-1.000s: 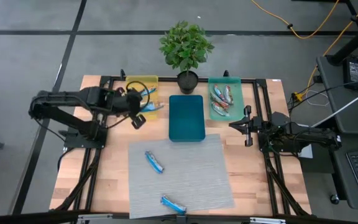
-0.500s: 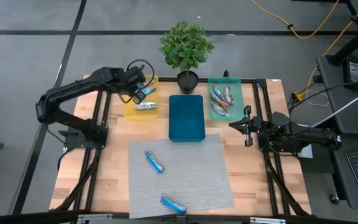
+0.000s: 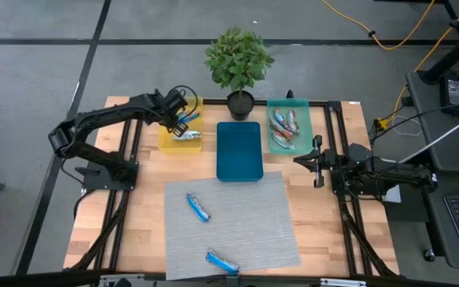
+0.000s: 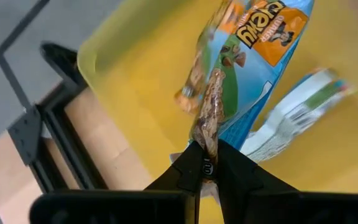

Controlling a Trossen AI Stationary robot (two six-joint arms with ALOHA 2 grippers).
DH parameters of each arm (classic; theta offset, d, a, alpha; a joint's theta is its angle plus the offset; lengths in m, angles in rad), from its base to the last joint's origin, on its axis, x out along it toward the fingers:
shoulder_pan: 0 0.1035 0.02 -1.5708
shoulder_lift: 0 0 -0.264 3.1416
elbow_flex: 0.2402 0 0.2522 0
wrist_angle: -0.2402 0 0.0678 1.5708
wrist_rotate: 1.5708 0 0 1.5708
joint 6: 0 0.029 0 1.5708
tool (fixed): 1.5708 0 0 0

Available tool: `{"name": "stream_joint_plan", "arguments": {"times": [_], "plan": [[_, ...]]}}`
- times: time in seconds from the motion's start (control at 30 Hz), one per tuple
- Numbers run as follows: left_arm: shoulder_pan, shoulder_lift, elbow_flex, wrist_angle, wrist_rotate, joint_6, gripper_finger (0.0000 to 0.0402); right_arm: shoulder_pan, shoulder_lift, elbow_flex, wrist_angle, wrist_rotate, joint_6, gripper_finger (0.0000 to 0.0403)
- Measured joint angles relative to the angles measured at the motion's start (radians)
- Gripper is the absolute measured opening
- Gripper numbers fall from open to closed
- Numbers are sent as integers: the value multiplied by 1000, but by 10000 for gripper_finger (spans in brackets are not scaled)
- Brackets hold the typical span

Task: Pick and place Granola Bars by type
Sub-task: Put the orange granola bar into the yellow bin

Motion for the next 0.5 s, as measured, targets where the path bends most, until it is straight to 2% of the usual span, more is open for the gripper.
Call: {"name": "stream_joint_plan", "arguments": {"times": [0.33,0.5], "plan": [[28,-1,-124,88,53,4,25,0,0,0,0,0,0,24],[28,-1,-166,107,74,-11,38,0,0,0,0,0,0,24]]}}
